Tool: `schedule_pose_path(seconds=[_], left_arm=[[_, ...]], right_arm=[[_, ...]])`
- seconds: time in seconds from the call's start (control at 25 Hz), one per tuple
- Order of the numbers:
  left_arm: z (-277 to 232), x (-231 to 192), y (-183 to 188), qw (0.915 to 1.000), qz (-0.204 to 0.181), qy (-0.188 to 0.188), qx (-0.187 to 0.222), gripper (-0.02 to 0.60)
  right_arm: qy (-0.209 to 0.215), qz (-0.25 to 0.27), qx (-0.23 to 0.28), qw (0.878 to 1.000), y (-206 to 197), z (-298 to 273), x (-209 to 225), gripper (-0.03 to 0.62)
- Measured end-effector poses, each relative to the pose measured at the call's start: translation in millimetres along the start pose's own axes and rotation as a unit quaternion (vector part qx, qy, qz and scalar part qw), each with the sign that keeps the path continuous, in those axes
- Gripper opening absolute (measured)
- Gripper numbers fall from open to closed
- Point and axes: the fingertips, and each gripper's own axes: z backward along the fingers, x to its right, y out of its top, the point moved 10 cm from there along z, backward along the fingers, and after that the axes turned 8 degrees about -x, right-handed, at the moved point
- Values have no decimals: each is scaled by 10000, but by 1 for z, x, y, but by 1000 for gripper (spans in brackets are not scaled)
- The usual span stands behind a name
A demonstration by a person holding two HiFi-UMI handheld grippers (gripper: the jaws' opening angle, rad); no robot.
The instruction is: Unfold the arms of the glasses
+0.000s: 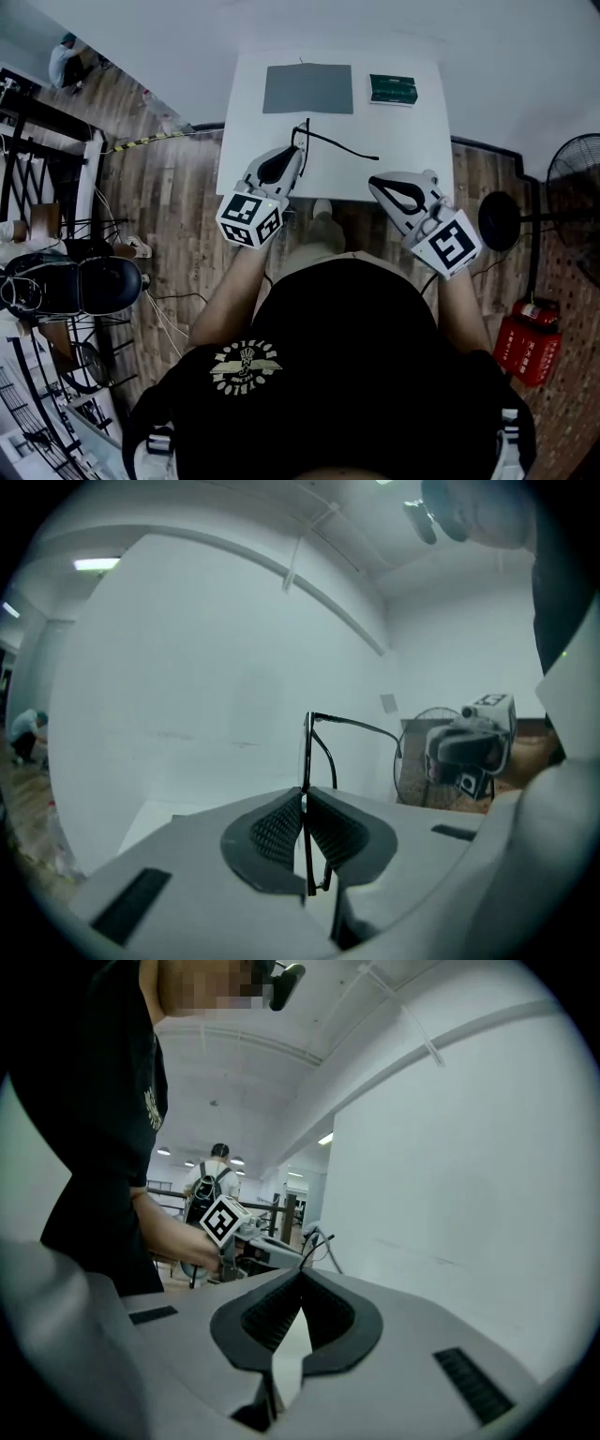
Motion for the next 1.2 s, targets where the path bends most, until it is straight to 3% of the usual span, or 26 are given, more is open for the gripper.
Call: schedule_pose_path(seconds=[0.16,0.36,0.48,0.88,1.2], left_arm=[[-2,1,11,9970,492,-241,551,21],[-11,18,32,9923,580,-642,881,21],[-15,27,42,9902,588,-827,959,21],[-37,39,46,9895,467,-1085,829,21],[-63,47,52,9895,188,-1308,591,21]], right_arm=[[117,-446,-53,9989,-4,-23,-7,2],[10,-1150,376,9927,2,-32,9,3],[-122,-1356,546,9892,10,-32,22,49],[59,-1521,653,9862,18,-49,42,69],[-96,-1701,660,9832,8,-46,63,52]])
